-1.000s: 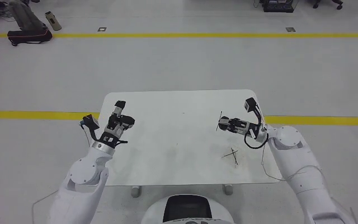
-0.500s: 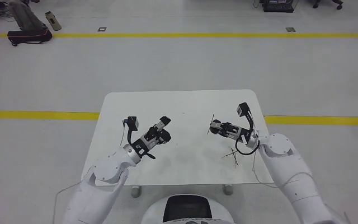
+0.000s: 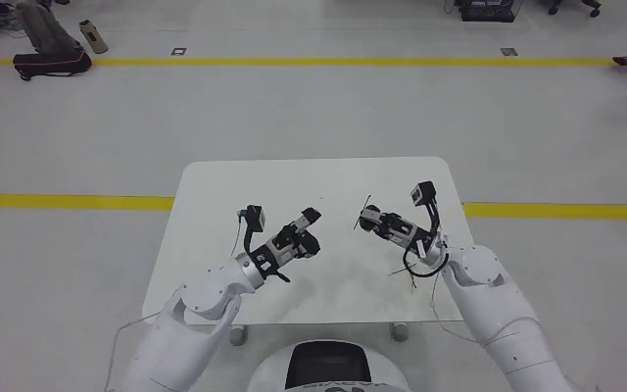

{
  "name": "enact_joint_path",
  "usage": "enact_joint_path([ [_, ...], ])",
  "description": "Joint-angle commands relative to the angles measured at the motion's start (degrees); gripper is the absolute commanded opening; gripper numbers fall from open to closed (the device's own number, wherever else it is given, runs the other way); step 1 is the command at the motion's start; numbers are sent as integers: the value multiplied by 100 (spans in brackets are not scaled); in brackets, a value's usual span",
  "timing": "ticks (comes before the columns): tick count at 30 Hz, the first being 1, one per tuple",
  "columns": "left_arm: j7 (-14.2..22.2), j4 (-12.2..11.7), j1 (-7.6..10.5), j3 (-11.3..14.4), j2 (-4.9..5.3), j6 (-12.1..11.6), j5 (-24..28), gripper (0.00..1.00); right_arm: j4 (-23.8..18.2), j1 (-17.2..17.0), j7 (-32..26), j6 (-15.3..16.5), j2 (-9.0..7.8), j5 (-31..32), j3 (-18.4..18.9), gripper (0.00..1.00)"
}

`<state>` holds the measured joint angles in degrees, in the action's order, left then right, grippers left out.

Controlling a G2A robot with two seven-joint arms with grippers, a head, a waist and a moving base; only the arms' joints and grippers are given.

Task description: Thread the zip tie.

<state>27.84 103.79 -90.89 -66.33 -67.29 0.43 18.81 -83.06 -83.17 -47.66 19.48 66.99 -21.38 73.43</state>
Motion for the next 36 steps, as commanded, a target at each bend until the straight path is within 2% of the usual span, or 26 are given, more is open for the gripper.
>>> enact_joint_path([
  [1, -77, -124, 169, 227, -41, 17, 80, 100, -73, -111, 29, 0, 51, 28, 71, 0],
  [4, -142, -221, 333, 423, -81, -28, 142, 100, -92, -199, -43, 0, 119, 10, 143, 0],
  [13, -142, -221, 333, 423, -81, -28, 142, 100, -92, -199, -43, 0, 119, 10, 143, 0],
  [15, -142, -221, 333, 423, -81, -28, 142, 100, -140, -207, 49, 0, 115, 203, 118, 0],
  [18, -267, -181, 378, 582, -105, 18, 116, 100, -264, -342, 460, 0, 116, 683, 73, 0],
  [25, -702, -378, 624, 1018, -218, 165, 385, 100, -595, -765, 949, 0, 160, 822, 164, 0],
  [27, -798, -435, 688, 1107, -247, 155, 445, 100, -650, -832, 956, 0, 177, 835, 196, 0],
  [28, -856, -460, 741, 1142, -257, 77, 369, 100, -679, -855, 929, 0, 187, 846, 227, 0],
  [36, -856, -460, 741, 1142, -257, 77, 369, 100, -679, -855, 929, 0, 187, 846, 227, 0],
])
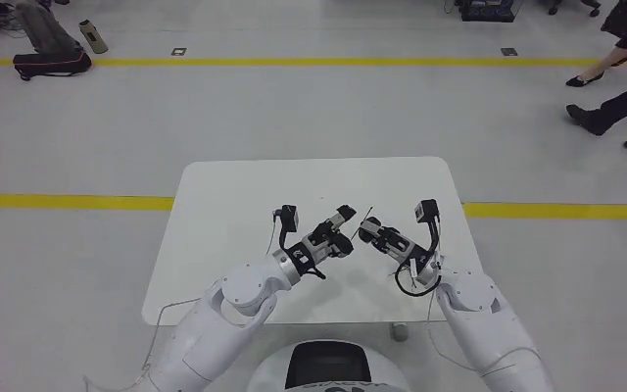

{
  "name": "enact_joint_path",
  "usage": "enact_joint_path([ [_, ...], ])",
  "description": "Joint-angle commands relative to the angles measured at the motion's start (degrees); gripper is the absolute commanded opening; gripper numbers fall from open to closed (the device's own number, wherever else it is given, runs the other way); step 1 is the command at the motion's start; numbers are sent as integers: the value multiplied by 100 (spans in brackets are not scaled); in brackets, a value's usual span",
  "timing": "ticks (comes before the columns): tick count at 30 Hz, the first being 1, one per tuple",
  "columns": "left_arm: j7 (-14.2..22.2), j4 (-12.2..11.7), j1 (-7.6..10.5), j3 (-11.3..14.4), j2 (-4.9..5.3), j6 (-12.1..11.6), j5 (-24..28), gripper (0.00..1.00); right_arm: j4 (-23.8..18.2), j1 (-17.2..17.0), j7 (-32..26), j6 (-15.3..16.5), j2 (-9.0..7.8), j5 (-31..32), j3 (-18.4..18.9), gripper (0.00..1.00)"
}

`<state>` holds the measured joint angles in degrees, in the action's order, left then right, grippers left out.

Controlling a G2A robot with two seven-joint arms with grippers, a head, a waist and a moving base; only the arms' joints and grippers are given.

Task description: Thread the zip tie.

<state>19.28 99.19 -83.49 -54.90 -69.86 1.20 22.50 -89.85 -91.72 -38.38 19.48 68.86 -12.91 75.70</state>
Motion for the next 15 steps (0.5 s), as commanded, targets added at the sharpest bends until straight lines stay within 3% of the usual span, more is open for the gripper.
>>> enact_joint_path([
  [1, -7, -4, -3, 6, -1, 1, -2, 100, -13, 8, 76, 0, 3, 41, -9, 0],
  [8, -202, -34, -30, 107, -13, 6, -84, 100, -137, -89, 564, 0, 41, 235, -93, 0],
  [15, -225, -37, -32, 119, -15, 5, -85, 100, -148, -83, 622, -32, 42, 333, -115, 0],
])
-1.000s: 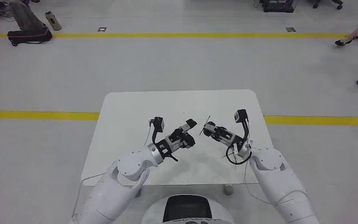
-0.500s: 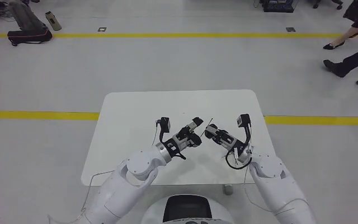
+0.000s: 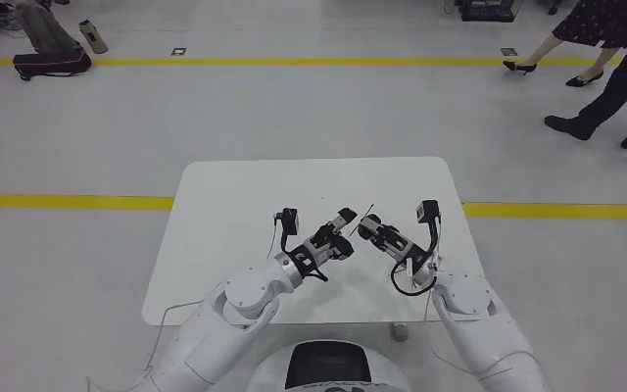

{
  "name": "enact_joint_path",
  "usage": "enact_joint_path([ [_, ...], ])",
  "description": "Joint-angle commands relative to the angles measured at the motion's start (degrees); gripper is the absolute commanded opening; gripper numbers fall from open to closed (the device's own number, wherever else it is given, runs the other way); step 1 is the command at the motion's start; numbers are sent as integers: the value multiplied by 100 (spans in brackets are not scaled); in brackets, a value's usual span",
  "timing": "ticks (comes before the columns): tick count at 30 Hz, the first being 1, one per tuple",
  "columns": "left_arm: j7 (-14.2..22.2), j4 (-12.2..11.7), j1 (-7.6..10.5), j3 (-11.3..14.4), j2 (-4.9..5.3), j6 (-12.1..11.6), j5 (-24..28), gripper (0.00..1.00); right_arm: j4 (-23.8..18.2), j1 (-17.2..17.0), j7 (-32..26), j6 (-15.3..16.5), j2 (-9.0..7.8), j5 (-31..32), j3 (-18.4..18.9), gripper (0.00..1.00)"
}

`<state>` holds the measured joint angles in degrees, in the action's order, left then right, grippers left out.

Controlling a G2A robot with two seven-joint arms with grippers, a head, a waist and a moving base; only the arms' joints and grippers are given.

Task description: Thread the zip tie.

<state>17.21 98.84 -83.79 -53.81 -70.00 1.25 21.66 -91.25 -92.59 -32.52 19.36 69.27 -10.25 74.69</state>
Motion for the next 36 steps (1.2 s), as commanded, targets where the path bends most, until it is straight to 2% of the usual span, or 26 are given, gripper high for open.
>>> enact_joint_path([
  [1, -24, -7, 1, 25, -4, 20, 2, 100, -9, 6, 87, -29, 2, 123, -39, 0],
  [9, -97, -64, 4, 28, 3, 51, -52, 100, 69, 9, 169, -2, -12, 353, -90, 0],
  [11, -98, -96, 6, 26, 12, 58, -136, 84, 80, 19, 186, 12, -18, 419, -91, 0],
  [12, -100, -99, 5, 25, 13, 57, -140, 83, 77, 20, 195, 12, -19, 443, -93, 0],
  [13, -106, -101, 0, 22, 13, 49, -119, 74, 73, 21, 198, 12, -21, 455, -97, 0],
  [14, -107, -107, -3, 19, 14, 43, -106, 61, 75, 23, 190, 12, -22, 460, -105, 0],
  [17, -105, -111, -1, 20, 16, 56, -100, 51, 87, 39, 186, 12, -25, 486, -126, 0],
  [25, -110, -199, -11, 18, 20, 29, -48, 48, 122, 105, 333, 12, -9, 534, -223, 0],
  [32, -55, -209, -11, -1, 32, 42, -17, 40, 132, 109, 436, 12, 1, 581, -277, 0],
  [36, -58, -224, -16, -8, 36, 27, 4, 40, 169, 114, 471, 12, 6, 622, -319, 0],
])
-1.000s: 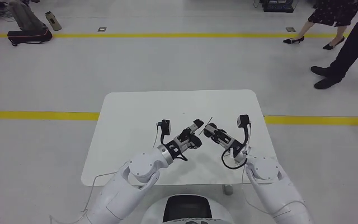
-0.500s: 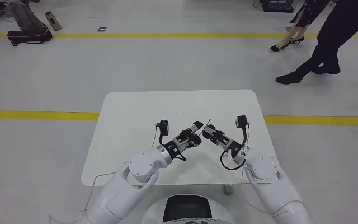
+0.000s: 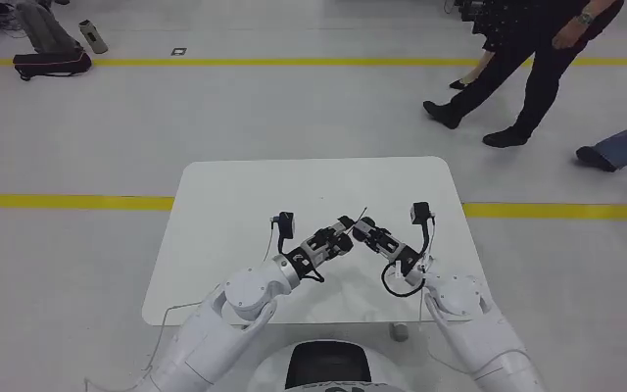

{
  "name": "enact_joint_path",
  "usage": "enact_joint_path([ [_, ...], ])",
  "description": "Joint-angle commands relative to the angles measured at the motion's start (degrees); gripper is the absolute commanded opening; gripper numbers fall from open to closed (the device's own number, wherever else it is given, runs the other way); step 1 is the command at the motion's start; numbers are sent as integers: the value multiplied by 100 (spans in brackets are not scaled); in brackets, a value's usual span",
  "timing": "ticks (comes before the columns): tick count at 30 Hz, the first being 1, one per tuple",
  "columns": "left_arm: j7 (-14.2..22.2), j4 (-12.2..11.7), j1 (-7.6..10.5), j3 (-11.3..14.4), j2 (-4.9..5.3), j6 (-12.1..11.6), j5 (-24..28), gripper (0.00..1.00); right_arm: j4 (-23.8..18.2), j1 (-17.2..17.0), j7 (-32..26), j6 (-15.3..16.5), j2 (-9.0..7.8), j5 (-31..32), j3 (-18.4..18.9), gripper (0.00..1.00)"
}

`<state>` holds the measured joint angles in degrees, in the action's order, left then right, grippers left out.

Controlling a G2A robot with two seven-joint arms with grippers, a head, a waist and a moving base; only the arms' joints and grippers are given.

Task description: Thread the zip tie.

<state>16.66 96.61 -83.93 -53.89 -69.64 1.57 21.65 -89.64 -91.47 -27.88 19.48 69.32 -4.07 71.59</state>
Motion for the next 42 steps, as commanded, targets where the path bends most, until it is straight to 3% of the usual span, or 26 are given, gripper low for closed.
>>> enact_joint_path([
  [1, -2, -2, -2, -1, 1, -7, 9, 39, 12, 5, 13, 0, 2, 10, -14, 0],
  [24, 170, -50, 30, -2, 30, 20, 76, 20, 59, 78, 140, 0, 23, -19, -159, 0],
  [32, 198, -59, 26, -21, 44, 25, 102, 0, 39, 88, 115, 0, 27, -50, -189, 0],
  [42, 275, -75, 19, -35, 63, 17, 125, 0, -31, 44, 113, 0, 26, -56, -188, 0],
])
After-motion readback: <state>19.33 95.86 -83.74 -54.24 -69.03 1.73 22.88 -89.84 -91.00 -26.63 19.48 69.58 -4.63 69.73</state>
